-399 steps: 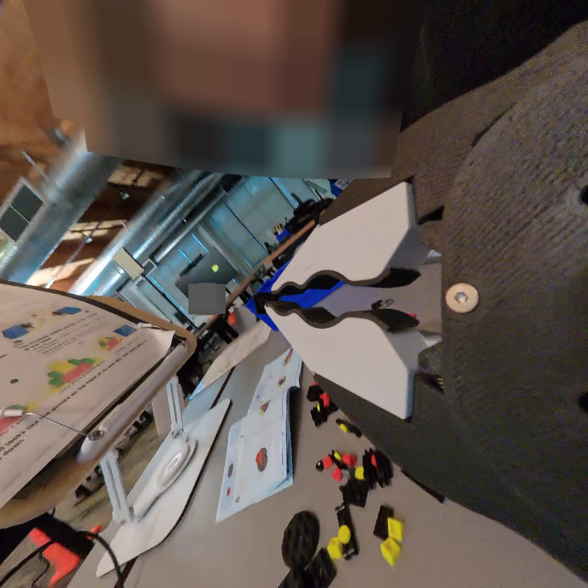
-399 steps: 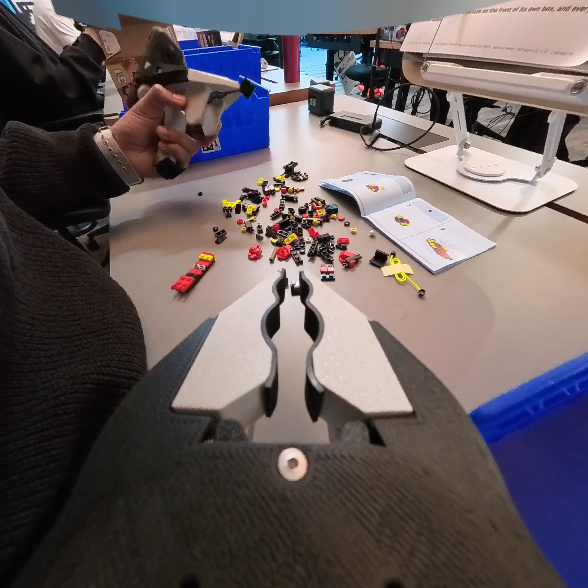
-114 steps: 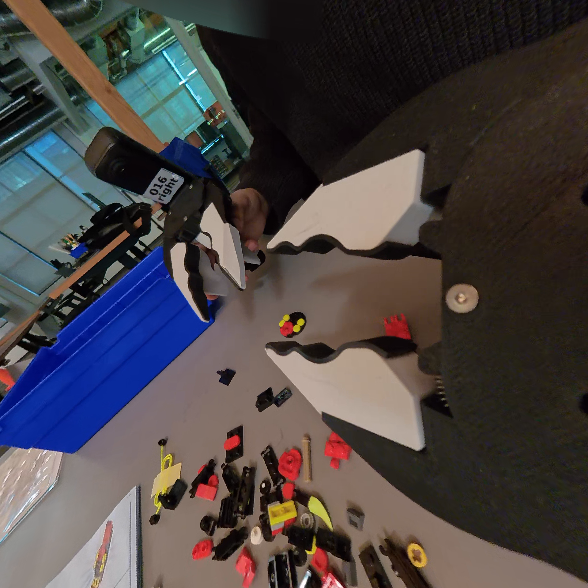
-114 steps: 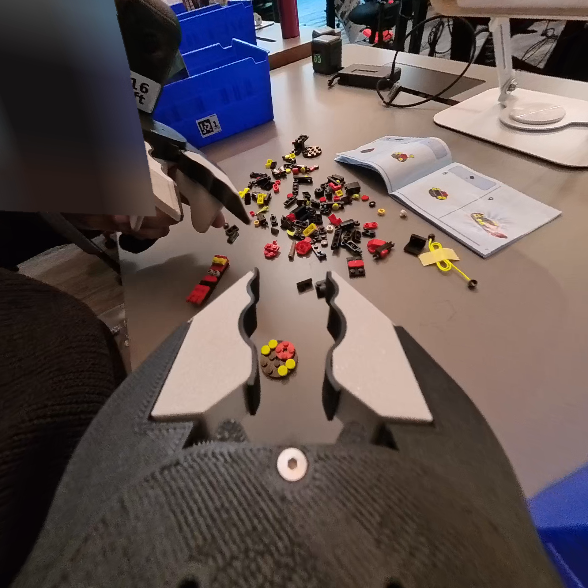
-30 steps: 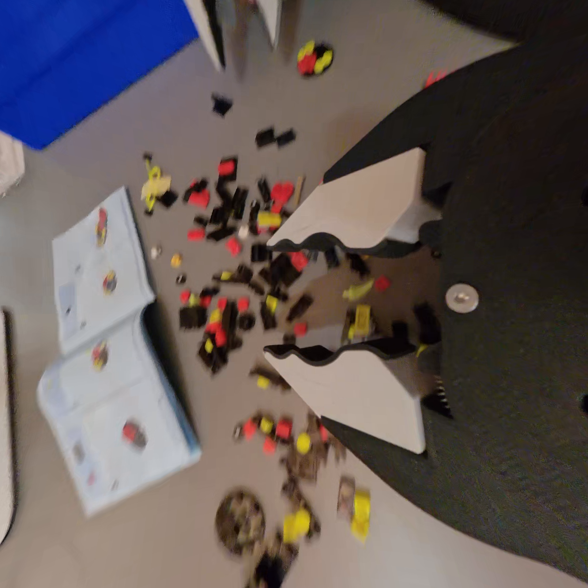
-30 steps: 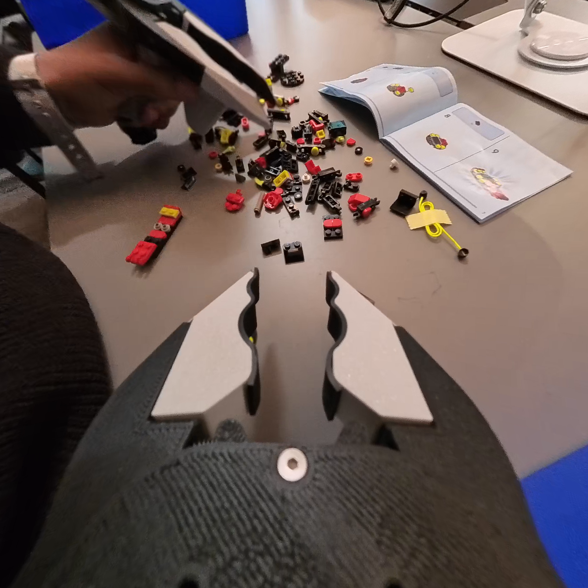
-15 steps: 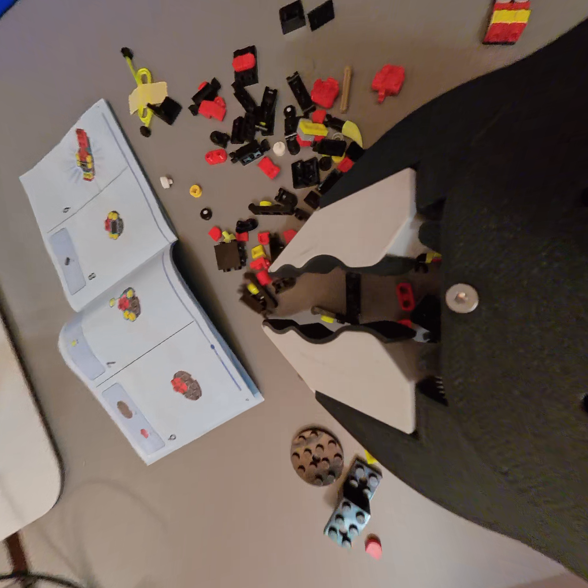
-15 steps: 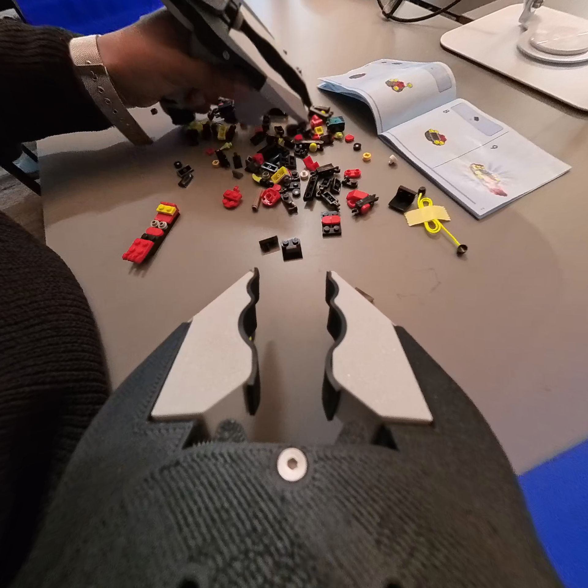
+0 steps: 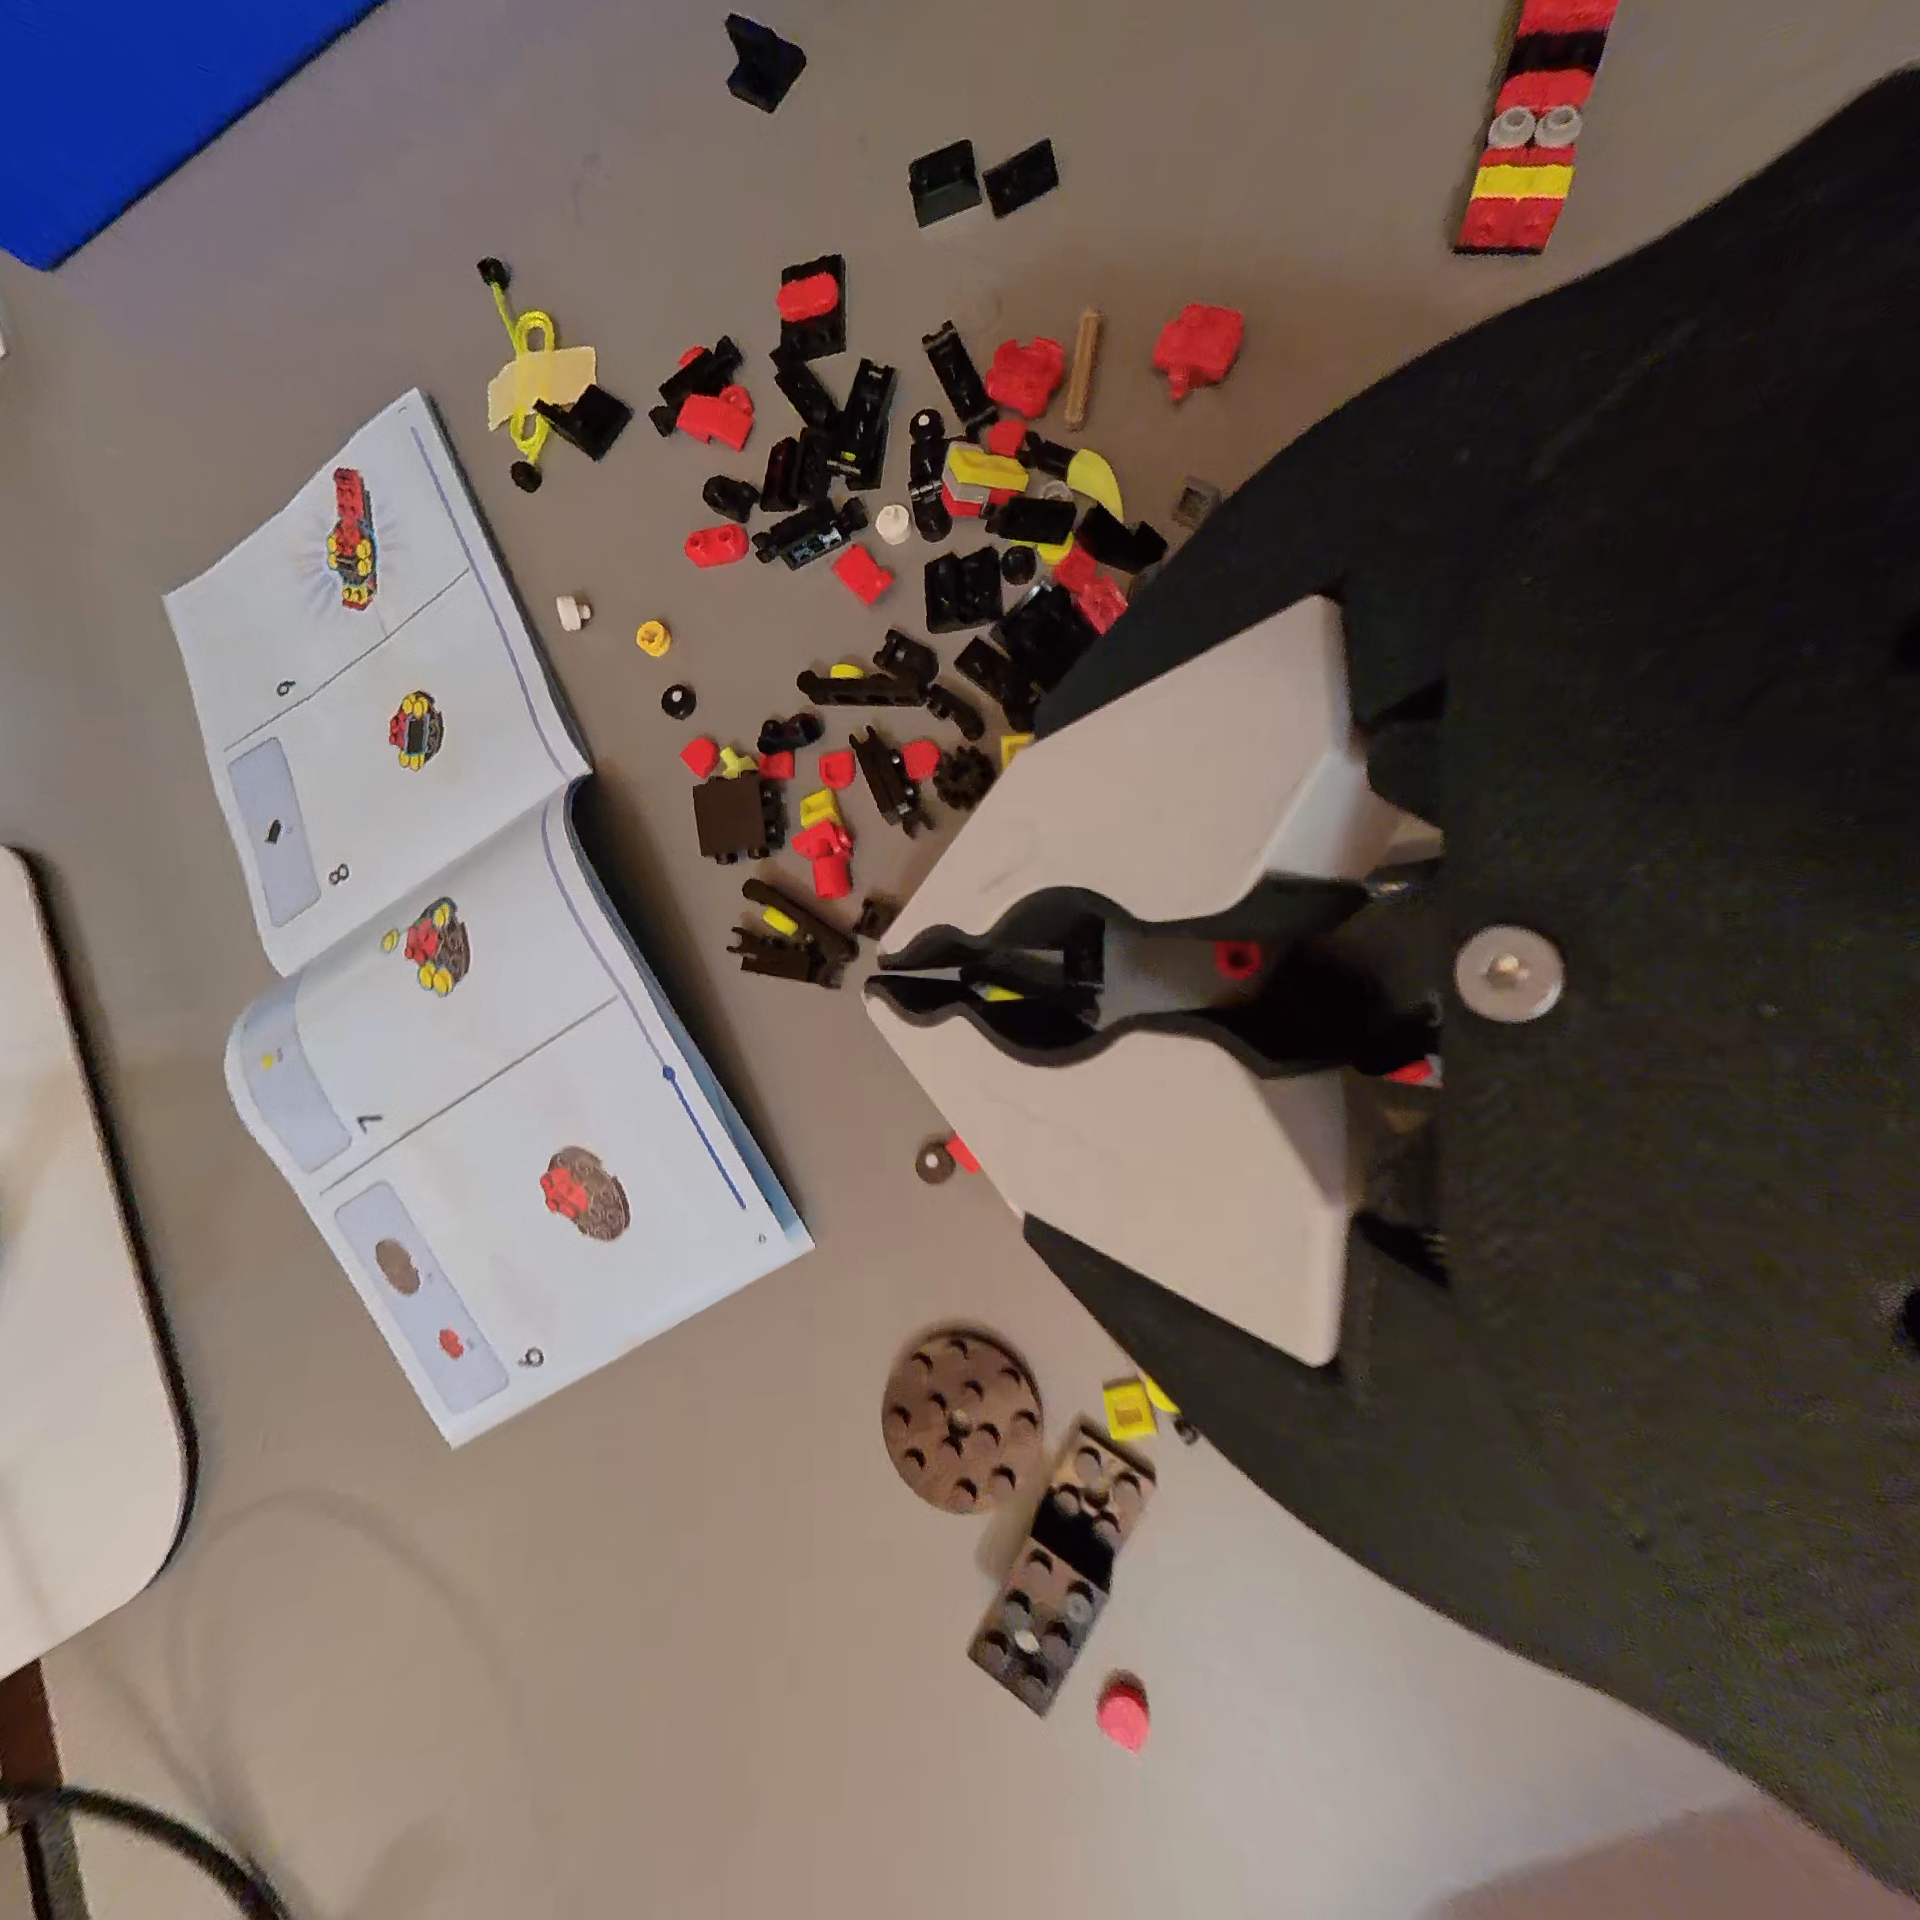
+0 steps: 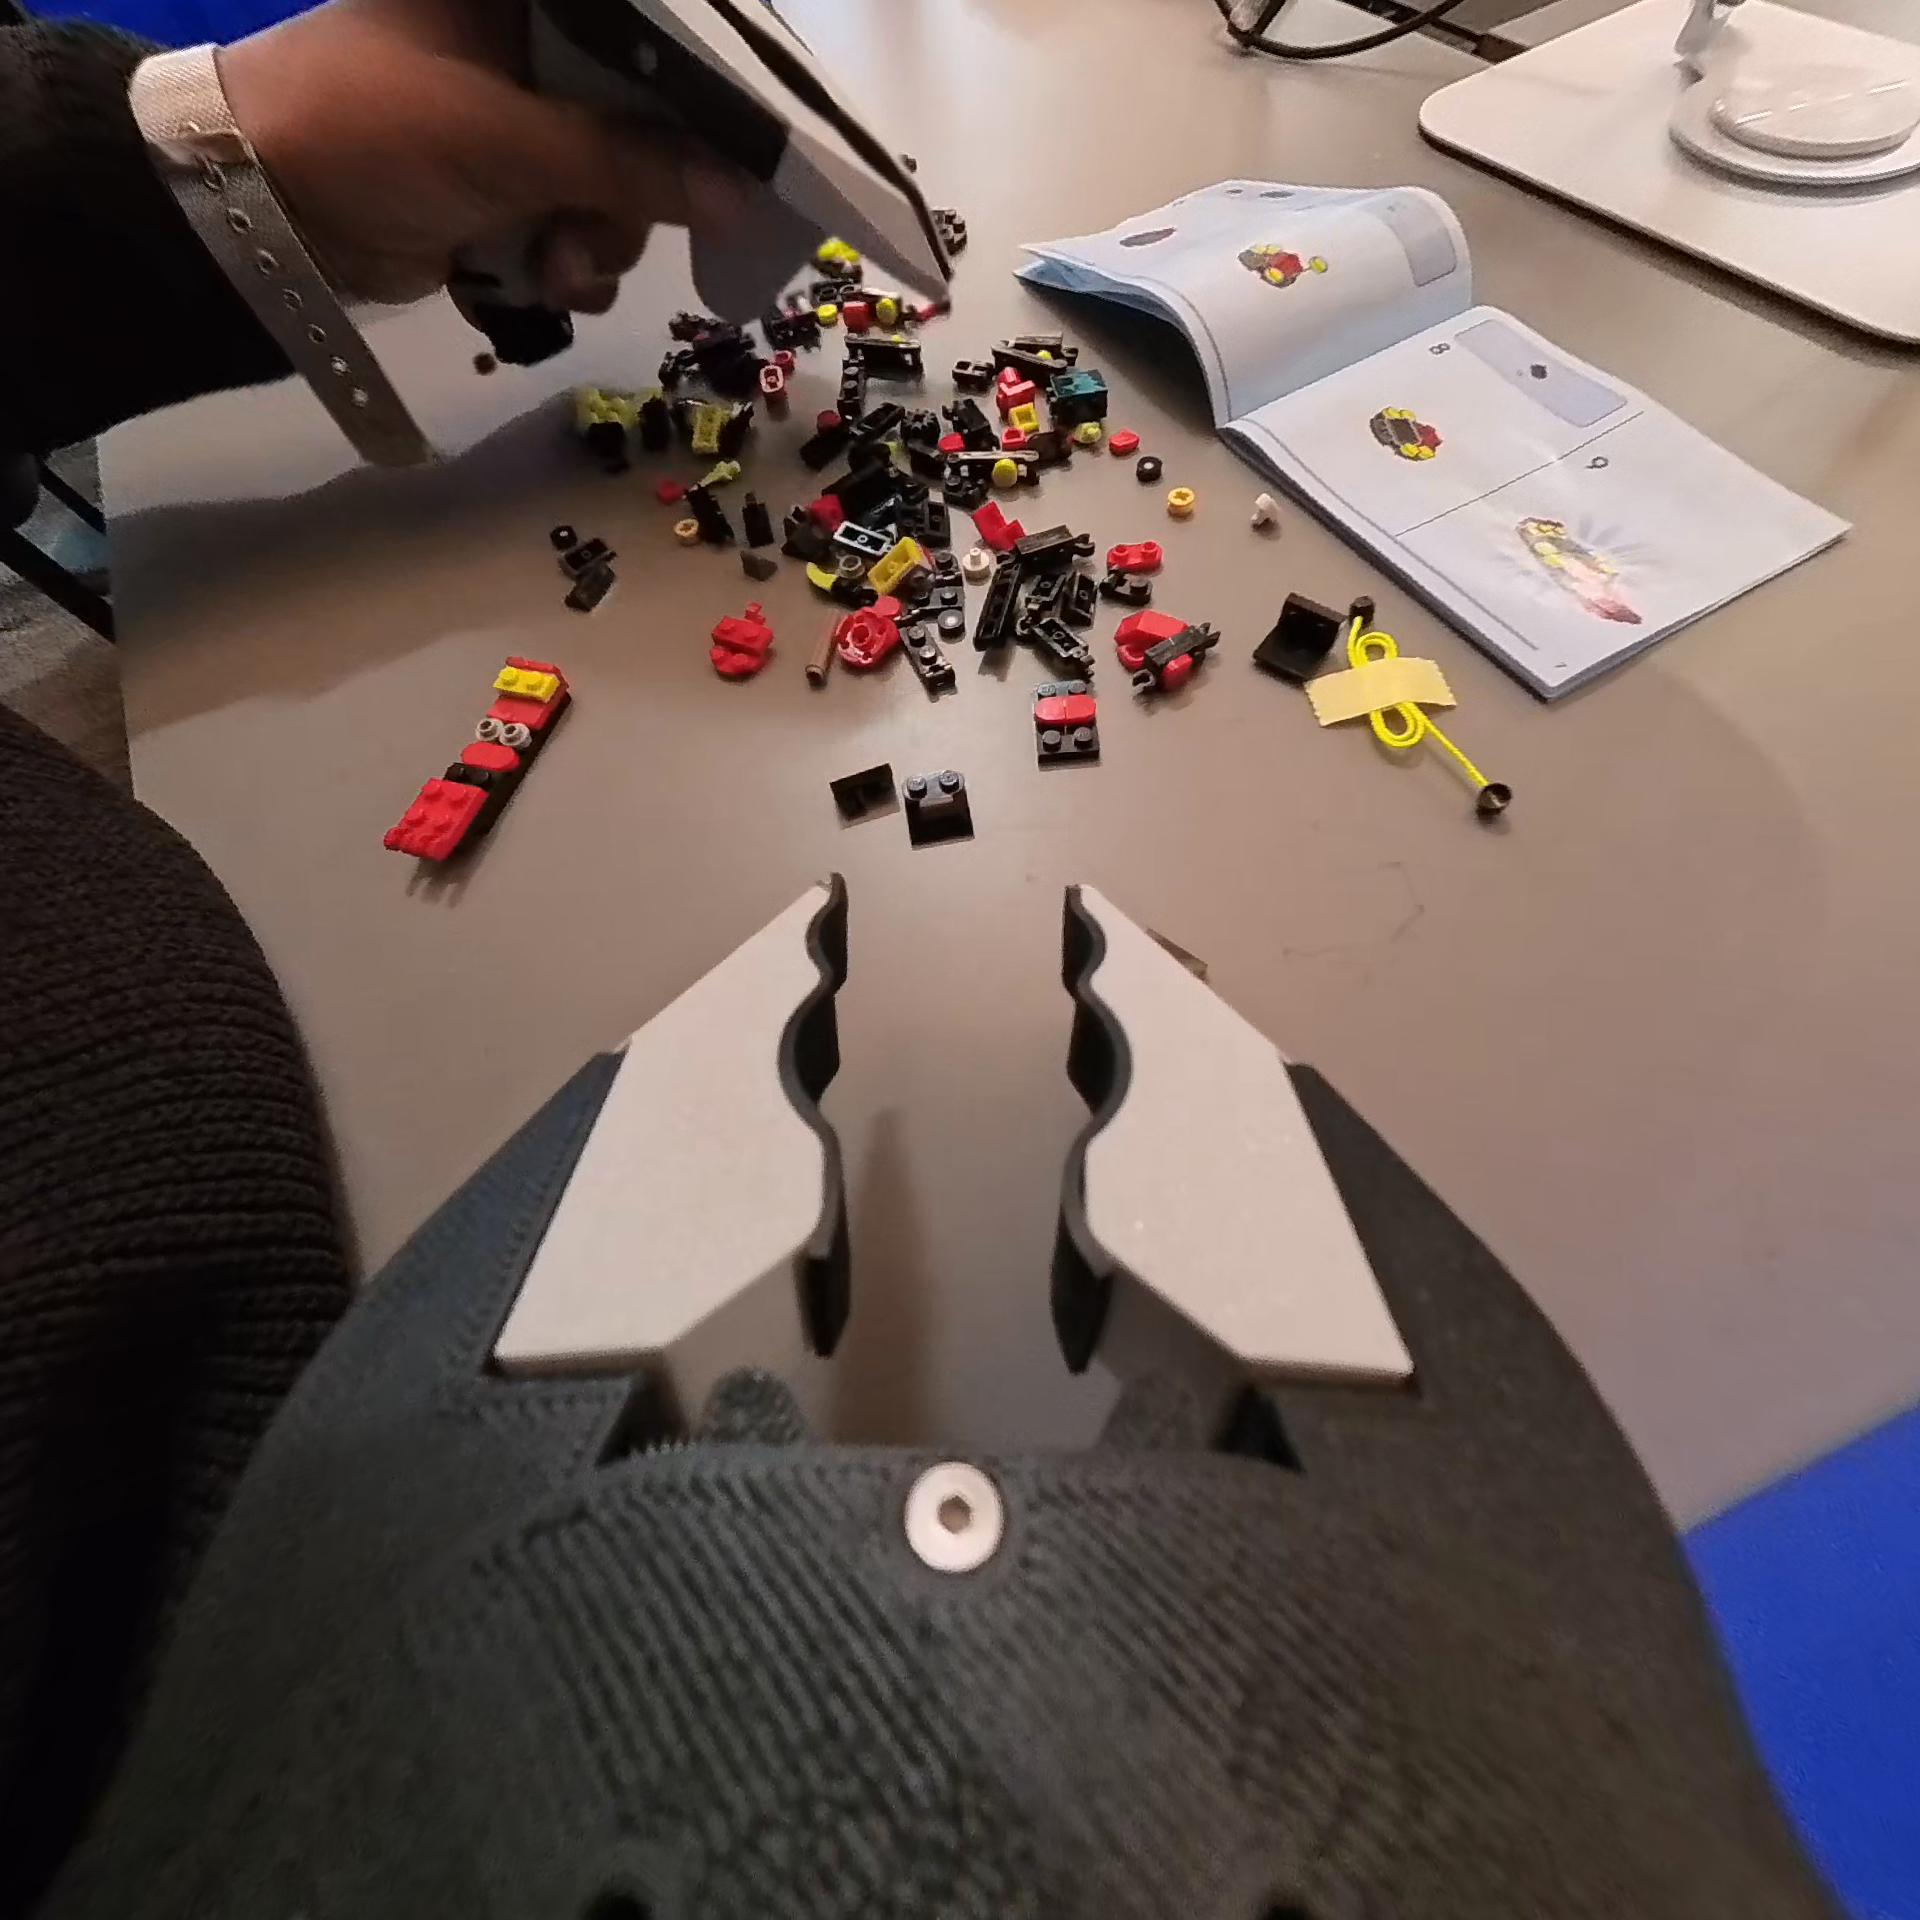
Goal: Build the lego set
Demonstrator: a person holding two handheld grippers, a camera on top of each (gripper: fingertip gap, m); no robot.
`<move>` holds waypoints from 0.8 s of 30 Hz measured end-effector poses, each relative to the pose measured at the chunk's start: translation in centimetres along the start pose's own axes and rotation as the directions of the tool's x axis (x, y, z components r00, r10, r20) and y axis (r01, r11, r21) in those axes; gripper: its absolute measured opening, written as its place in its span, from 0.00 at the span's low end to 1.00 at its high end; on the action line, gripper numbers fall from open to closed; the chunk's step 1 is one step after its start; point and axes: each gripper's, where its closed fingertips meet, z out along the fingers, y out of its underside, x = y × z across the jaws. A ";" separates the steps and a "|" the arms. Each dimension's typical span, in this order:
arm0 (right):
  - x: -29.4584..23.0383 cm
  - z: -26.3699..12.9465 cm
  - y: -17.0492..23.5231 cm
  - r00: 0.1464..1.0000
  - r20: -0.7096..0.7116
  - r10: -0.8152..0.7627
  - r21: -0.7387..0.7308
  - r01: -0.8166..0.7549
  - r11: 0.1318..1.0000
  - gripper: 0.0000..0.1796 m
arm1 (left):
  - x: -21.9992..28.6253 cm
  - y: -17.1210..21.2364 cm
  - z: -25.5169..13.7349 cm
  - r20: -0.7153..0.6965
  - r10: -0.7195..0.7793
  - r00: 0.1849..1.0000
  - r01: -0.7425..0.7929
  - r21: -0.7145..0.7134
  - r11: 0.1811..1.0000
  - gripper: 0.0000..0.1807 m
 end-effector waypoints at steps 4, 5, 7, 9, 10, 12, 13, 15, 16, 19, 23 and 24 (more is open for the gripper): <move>0.0 0.1 0.1 1.000 0.003 0.006 -0.004 -0.006 1.000 0.22 | -0.5 -0.1 -0.3 -0.038 -0.068 0.997 0.069 0.033 0.997 0.02; 0.0 0.1 0.1 1.000 0.004 0.005 -0.005 -0.005 1.000 0.22 | -0.3 0.0 -0.3 -0.056 -0.075 0.996 0.076 0.034 0.997 0.04; 0.0 0.1 0.1 1.000 0.001 0.001 -0.006 -0.001 1.000 0.22 | 0.2 0.1 -0.1 -0.080 -0.065 0.995 0.067 0.026 0.997 0.05; 0.1 0.1 0.2 1.000 -0.001 0.000 -0.008 0.000 1.000 0.22 | 0.7 0.1 0.0 -0.087 -0.037 0.995 0.039 0.022 0.999 0.07; 0.0 0.1 0.2 1.000 0.000 0.002 -0.008 -0.002 1.000 0.22 | 0.7 0.1 0.0 -0.076 -0.022 0.997 0.023 0.018 1.000 0.07; 0.0 0.1 0.1 1.000 0.001 0.003 -0.006 -0.003 1.000 0.22 | -0.5 -0.3 -0.5 -0.007 0.000 1.000 0.000 0.036 0.999 0.08; 0.0 0.0 0.1 1.000 0.000 0.001 -0.004 -0.001 1.000 0.22 | -1.5 -0.7 -1.1 0.039 -0.001 0.999 -0.001 0.059 0.998 0.08; 0.1 0.0 0.0 1.000 -0.001 0.001 -0.002 -0.001 1.000 0.22 | -3.9 -1.5 -2.8 0.120 -0.052 0.991 0.037 0.122 0.992 0.08; 0.0 0.0 0.0 1.000 0.001 0.003 -0.001 -0.003 1.000 0.22 | -5.1 -1.8 -3.6 0.144 -0.093 0.985 0.071 0.156 0.985 0.08; -0.1 0.0 0.0 1.000 0.010 0.011 0.002 -0.011 1.000 0.22 | -8.6 -1.4 -5.3 0.200 -0.209 0.957 0.165 0.217 0.962 0.07; -0.1 0.0 -0.1 1.000 0.007 0.004 0.001 -0.004 1.000 0.22 | -11.4 0.3 -5.6 0.261 -0.250 0.932 0.200 0.201 0.959 0.06; -0.1 -0.1 -0.1 1.000 0.007 0.004 0.001 -0.004 1.000 0.22 | -11.7 0.6 -5.6 0.264 -0.257 0.930 0.209 0.197 0.958 0.06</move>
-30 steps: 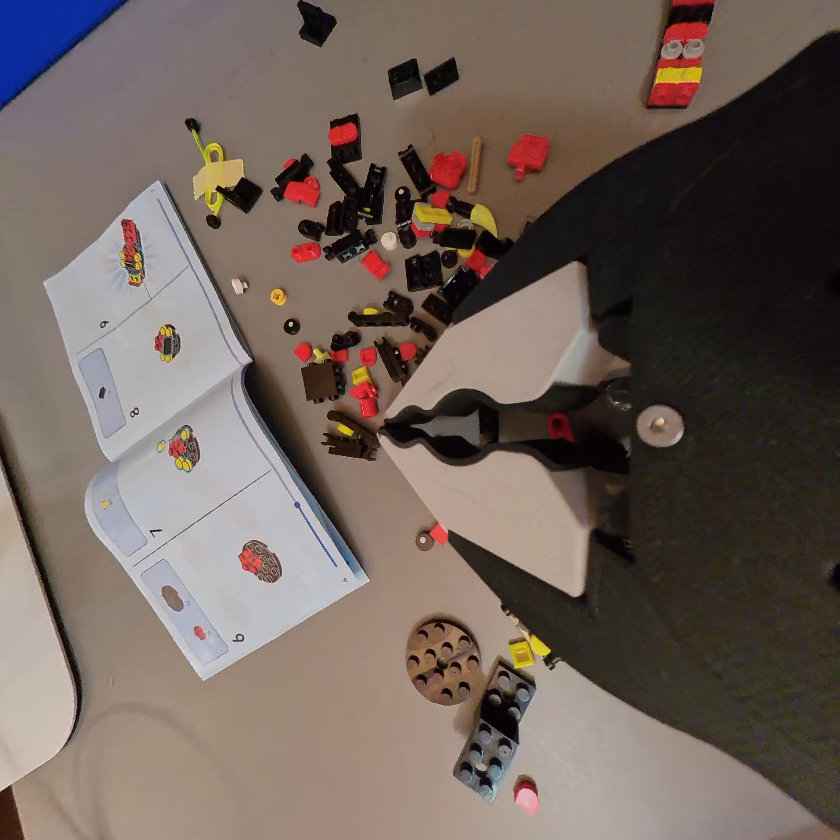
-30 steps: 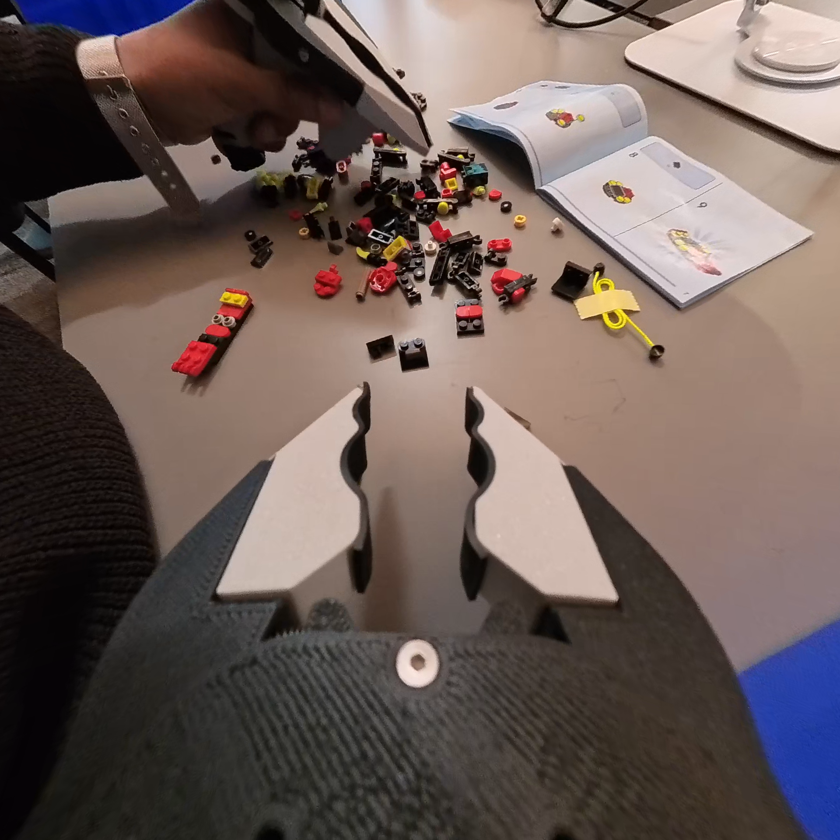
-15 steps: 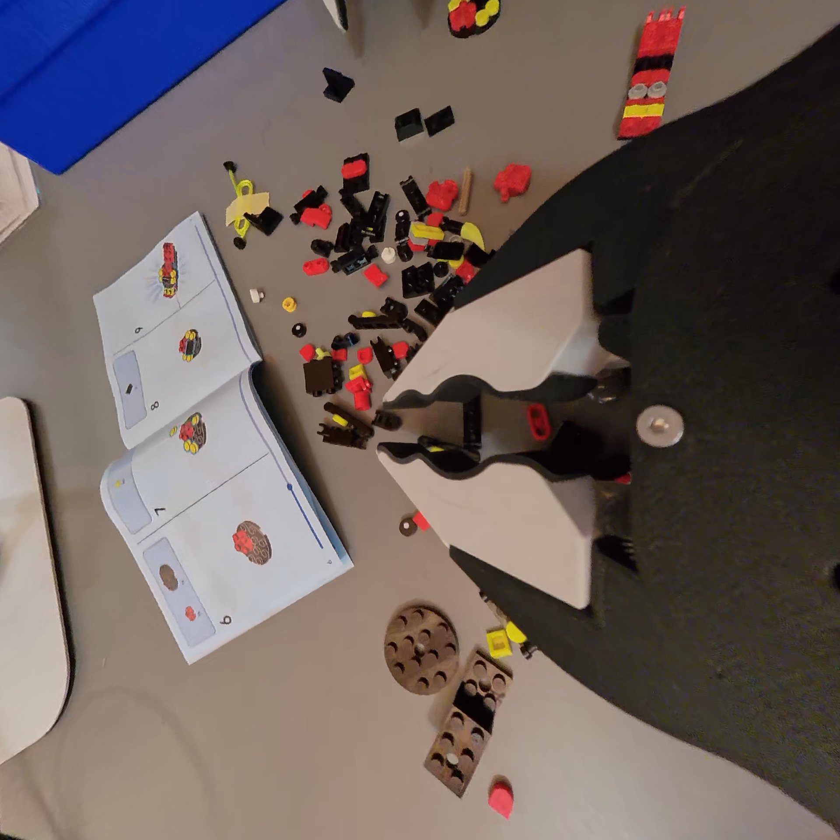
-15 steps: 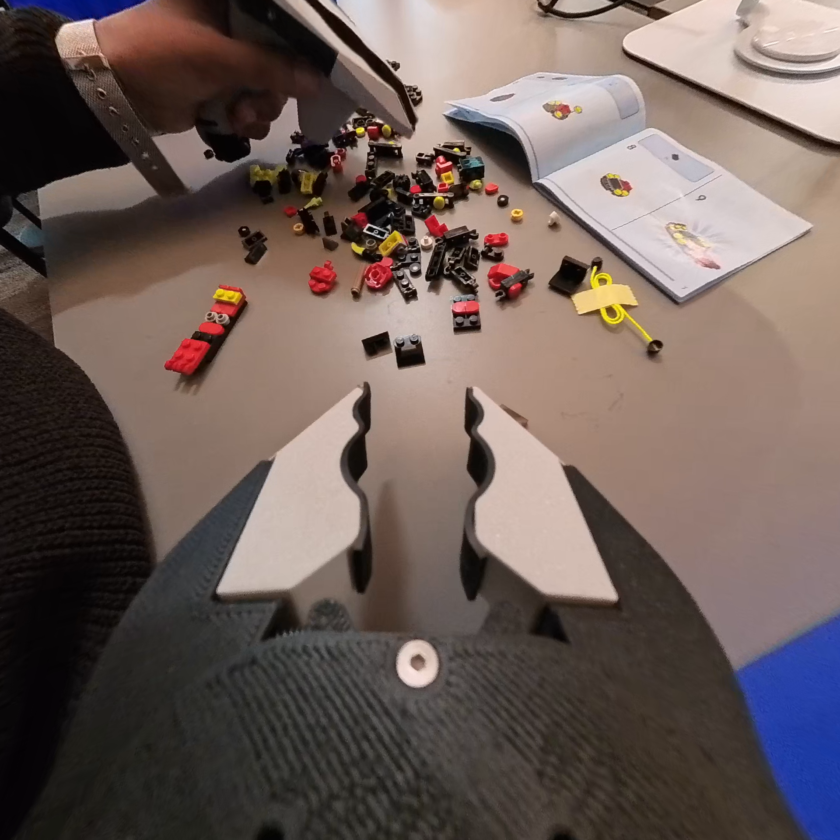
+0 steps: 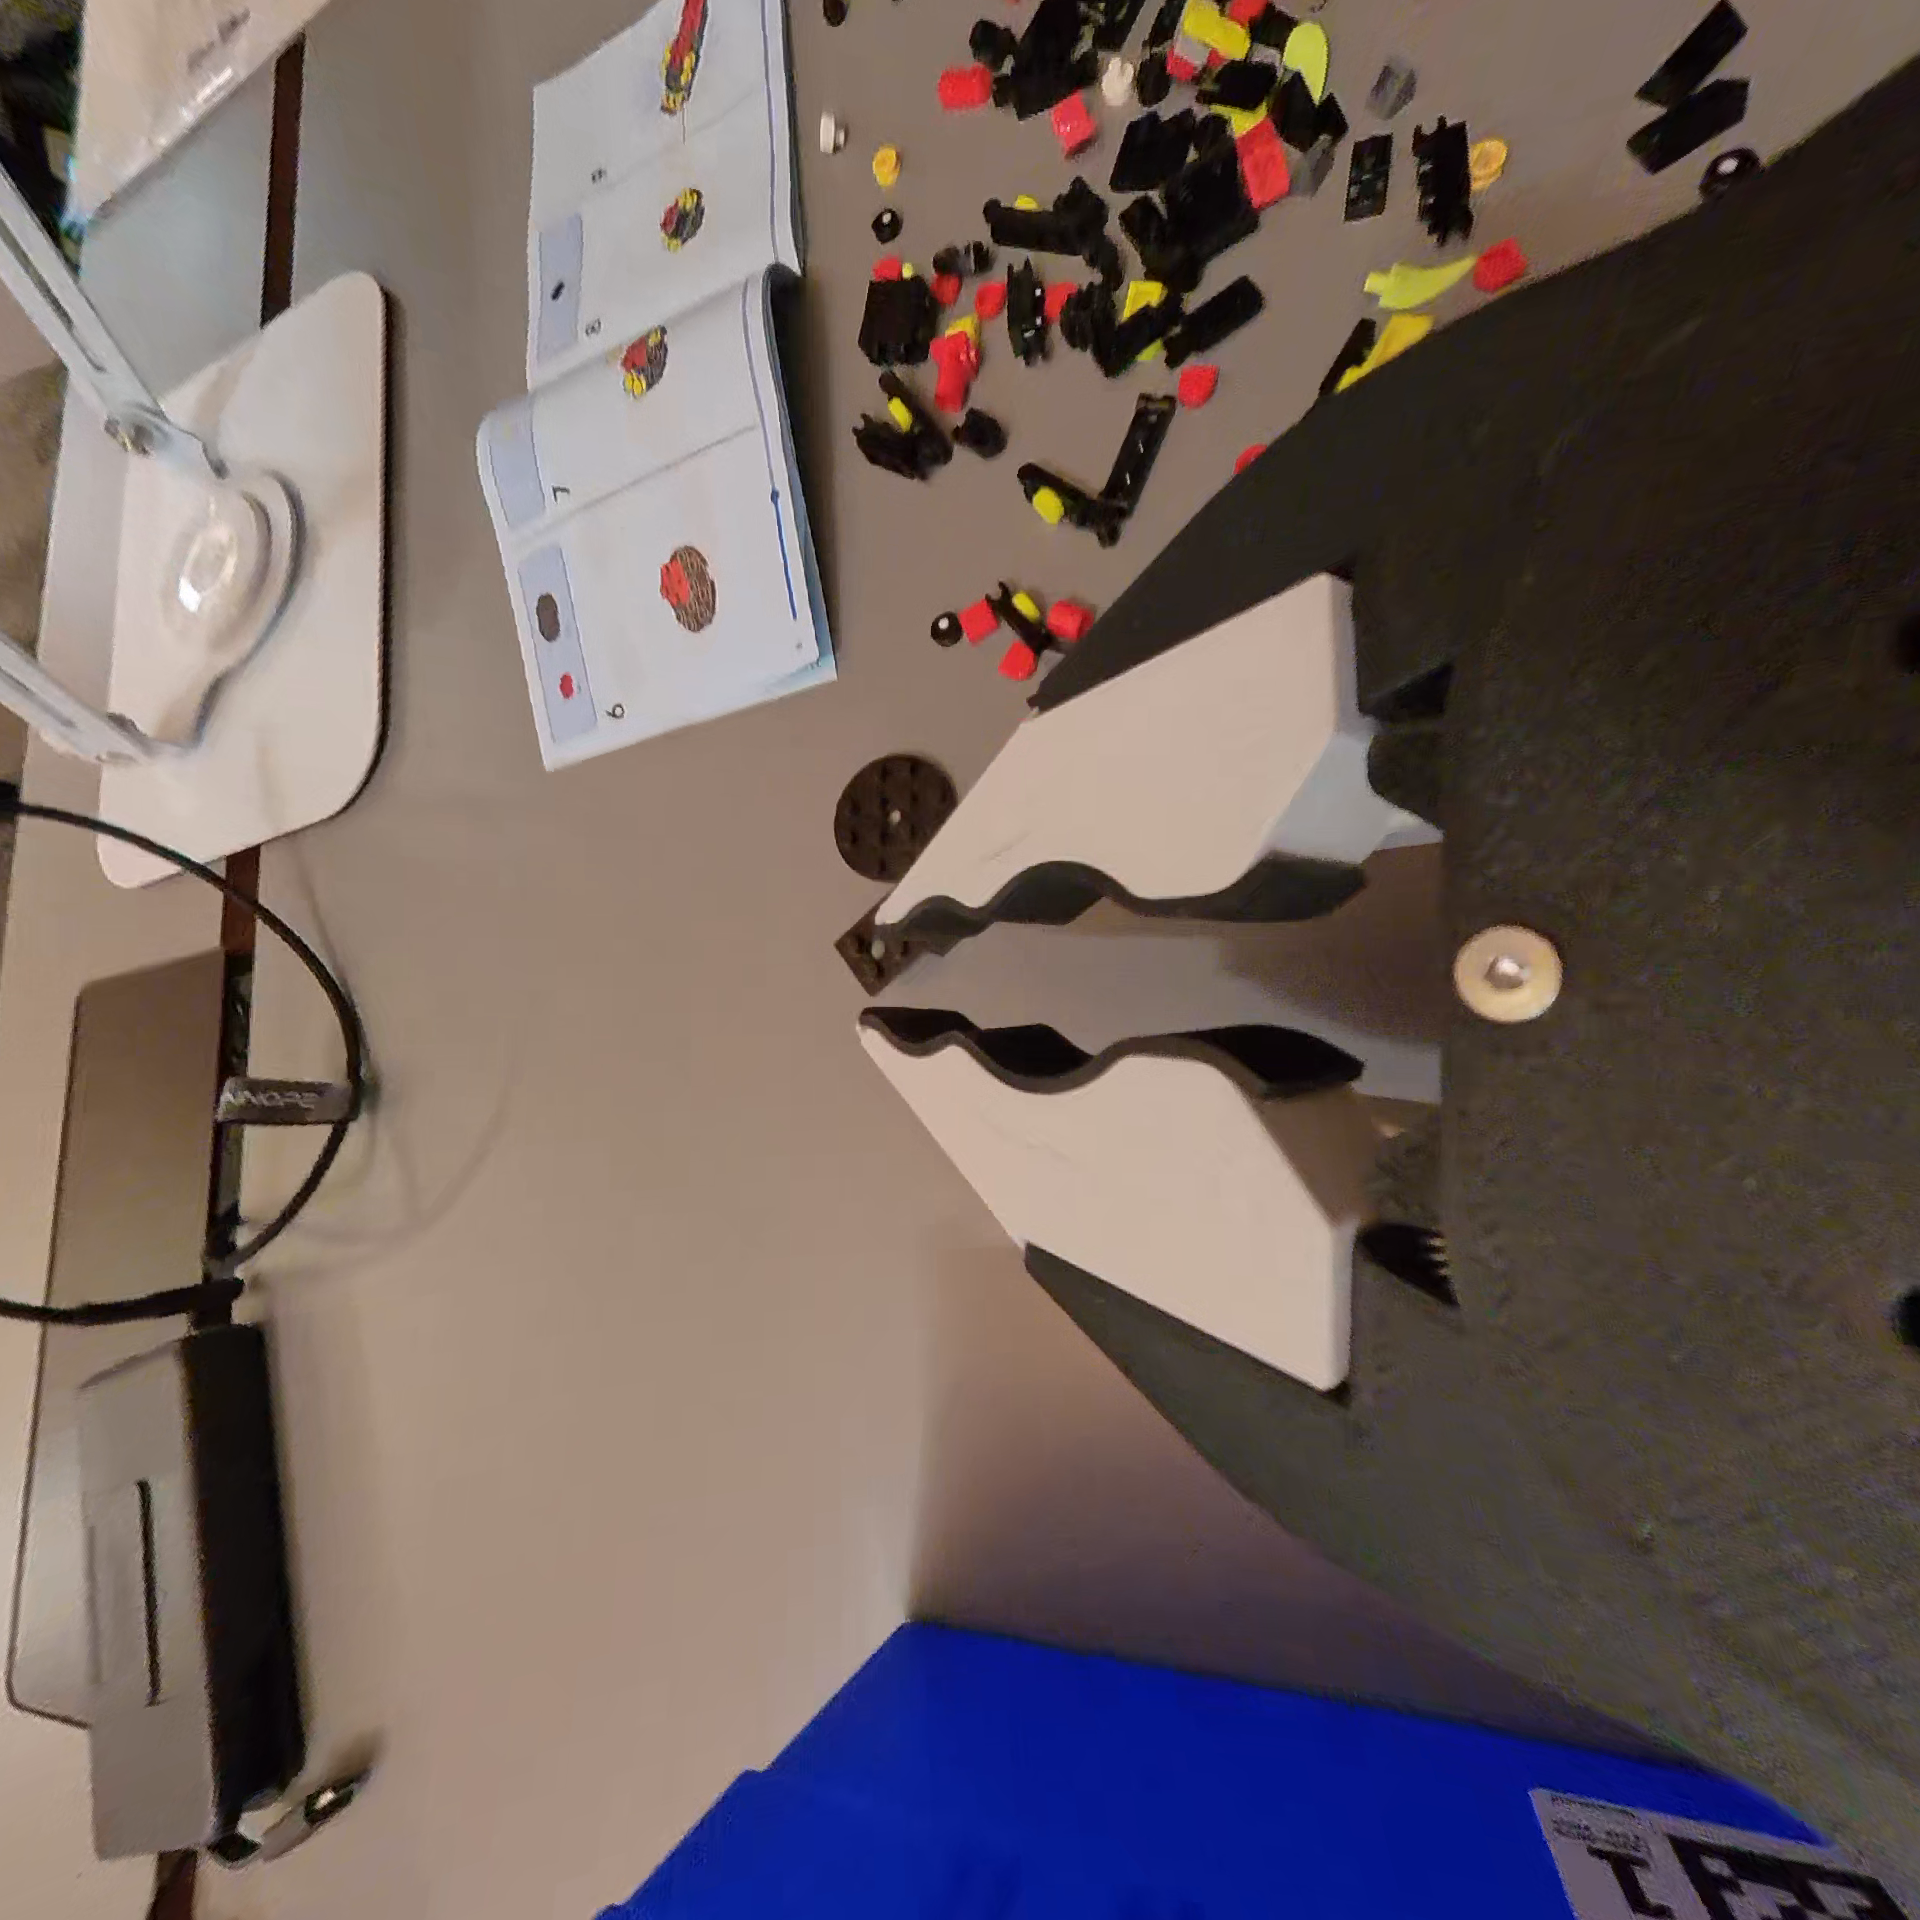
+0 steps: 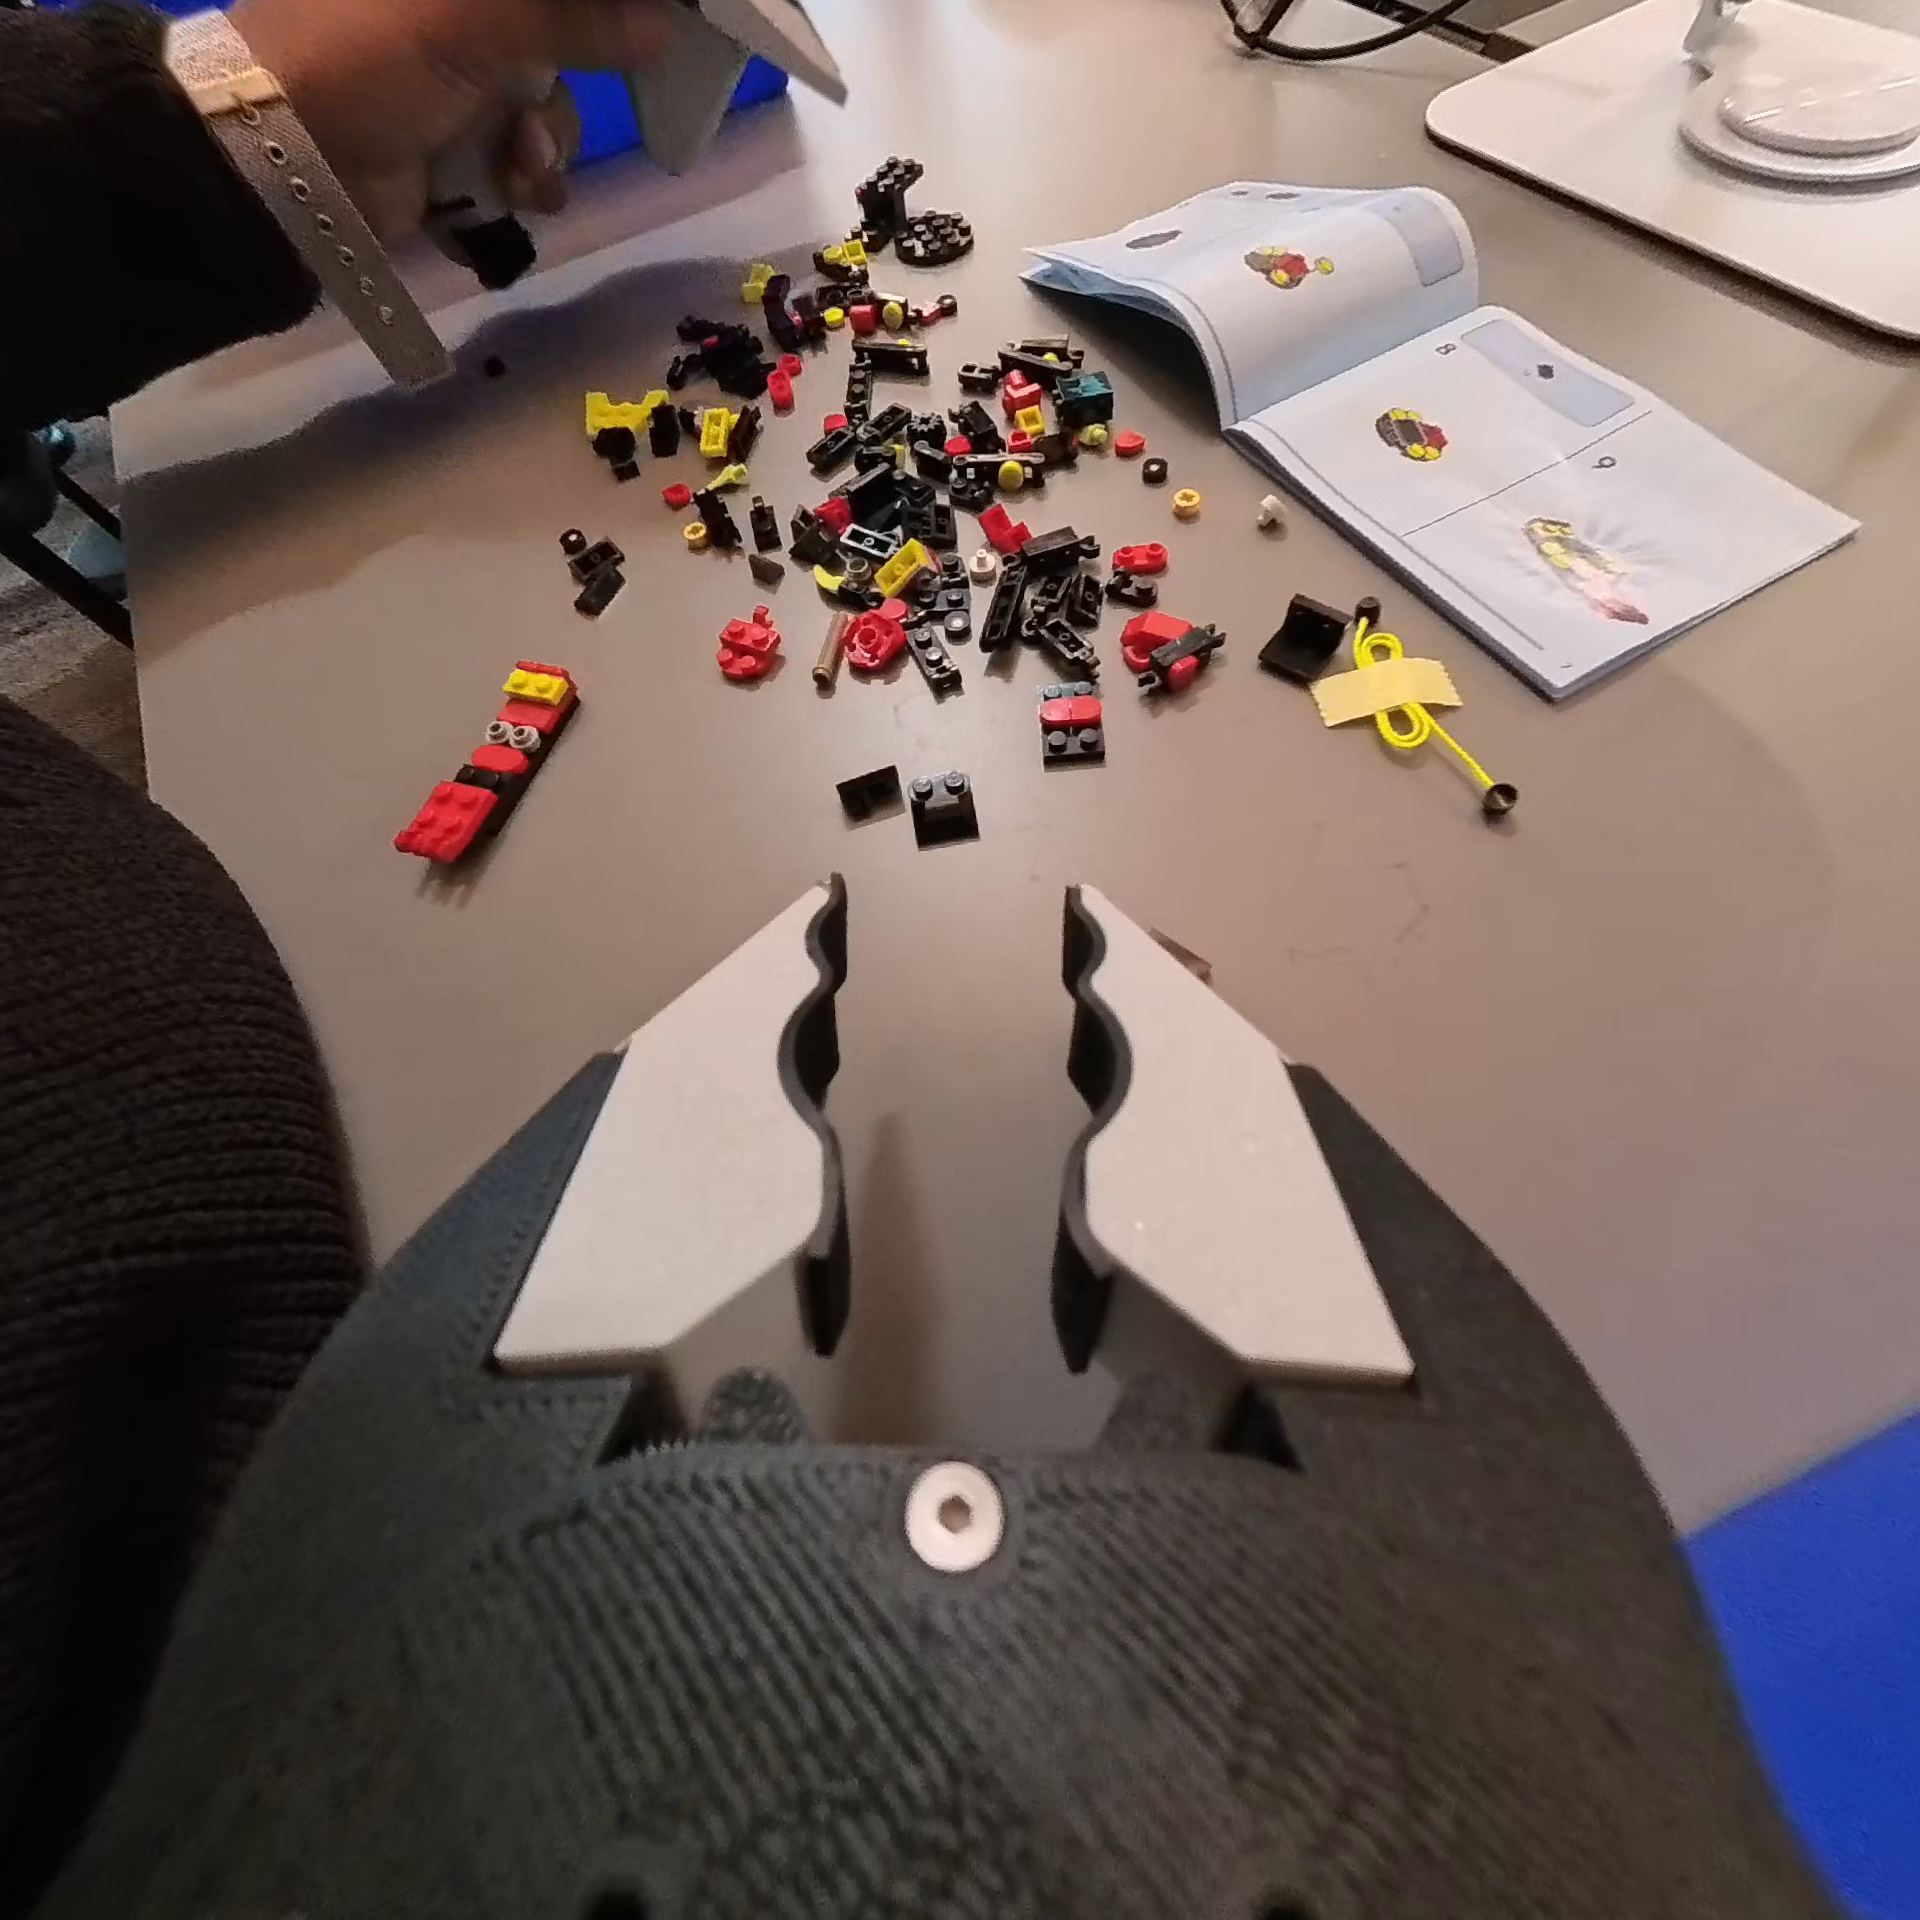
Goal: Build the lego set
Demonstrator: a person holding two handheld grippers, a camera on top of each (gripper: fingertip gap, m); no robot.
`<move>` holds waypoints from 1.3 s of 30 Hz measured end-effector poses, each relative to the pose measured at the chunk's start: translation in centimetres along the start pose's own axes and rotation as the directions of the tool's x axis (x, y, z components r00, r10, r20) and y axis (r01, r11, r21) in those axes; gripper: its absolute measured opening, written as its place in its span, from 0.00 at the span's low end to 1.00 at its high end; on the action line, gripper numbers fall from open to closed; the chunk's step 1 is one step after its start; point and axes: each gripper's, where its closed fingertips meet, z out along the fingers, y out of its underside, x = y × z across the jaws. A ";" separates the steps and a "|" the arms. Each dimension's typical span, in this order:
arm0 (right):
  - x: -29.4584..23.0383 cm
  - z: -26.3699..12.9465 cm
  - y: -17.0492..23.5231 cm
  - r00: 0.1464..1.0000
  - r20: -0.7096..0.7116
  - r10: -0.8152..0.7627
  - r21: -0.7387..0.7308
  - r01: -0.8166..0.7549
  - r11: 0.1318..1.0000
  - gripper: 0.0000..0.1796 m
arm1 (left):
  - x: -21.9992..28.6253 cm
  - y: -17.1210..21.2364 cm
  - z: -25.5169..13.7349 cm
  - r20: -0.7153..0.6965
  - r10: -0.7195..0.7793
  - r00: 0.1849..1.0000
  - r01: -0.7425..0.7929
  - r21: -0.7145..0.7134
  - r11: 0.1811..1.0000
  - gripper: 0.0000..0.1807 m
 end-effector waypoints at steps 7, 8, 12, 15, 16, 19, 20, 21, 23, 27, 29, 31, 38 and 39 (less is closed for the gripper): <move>0.0 0.0 0.1 1.000 0.001 0.001 -0.004 -0.001 1.000 0.23 | -0.7 0.9 0.5 0.016 0.007 1.000 -0.007 -0.032 0.999 0.07; 0.0 0.0 0.1 1.000 0.001 0.001 -0.004 -0.001 1.000 0.22 | -0.6 1.0 0.6 0.011 0.004 1.000 -0.003 -0.035 0.999 0.07; 0.0 0.0 0.1 1.000 0.001 0.004 -0.003 -0.004 1.000 0.22 | -0.5 1.0 0.7 0.010 0.009 1.000 -0.009 -0.038 0.999 0.07; 0.0 0.0 0.1 1.000 0.002 0.005 -0.004 -0.005 1.000 0.23 | -0.5 1.1 0.7 0.010 0.012 1.000 -0.012 -0.041 0.999 0.08; 0.0 0.0 0.1 1.000 0.003 0.005 -0.004 -0.005 1.000 0.23 | -0.5 1.1 0.7 0.008 0.013 1.000 -0.012 -0.042 0.999 0.08; 0.0 0.0 0.1 1.000 0.002 0.005 -0.005 -0.005 1.000 0.23 | -0.4 1.2 0.7 -0.006 0.026 1.000 -0.026 -0.043 0.999 0.08; 0.1 0.0 0.1 1.000 0.002 0.006 -0.005 -0.006 1.000 0.23 | -0.5 1.2 0.6 -0.010 0.033 0.999 -0.033 -0.043 0.999 0.09; 0.1 0.0 0.1 1.000 0.001 0.006 -0.005 -0.006 1.000 0.23 | -0.4 1.2 0.6 -0.021 0.040 0.999 -0.041 -0.040 0.998 0.09; 0.1 0.0 0.1 1.000 0.002 0.009 -0.005 -0.009 1.000 0.23 | -0.5 1.2 0.5 -0.030 0.047 0.998 -0.048 -0.041 0.998 0.10; 0.1 0.0 0.2 1.000 0.003 0.009 -0.007 -0.009 1.000 0.23 | 0.6 1.7 0.3 -0.129 0.075 0.989 -0.084 -0.064 0.994 0.10; 0.1 0.0 0.2 1.000 0.002 0.010 -0.006 -0.010 1.000 0.23 | 1.1 2.2 0.1 -0.181 0.103 0.978 -0.119 -0.078 0.990 0.11; 0.1 0.0 0.2 1.000 0.003 0.012 -0.006 -0.012 1.000 0.23 | 1.8 2.6 -0.3 -0.241 0.157 0.958 -0.180 -0.078 0.980 0.11; 0.4 0.1 0.3 1.000 -0.004 0.019 -0.008 -0.019 1.000 0.23 | 5.3 5.5 -2.8 -0.471 0.355 0.808 -0.443 -0.088 0.892 0.14; 0.4 0.2 0.3 1.000 -0.003 0.020 -0.008 -0.020 1.000 0.23 | 5.2 5.5 -2.8 -0.468 0.347 0.813 -0.435 -0.091 0.896 0.13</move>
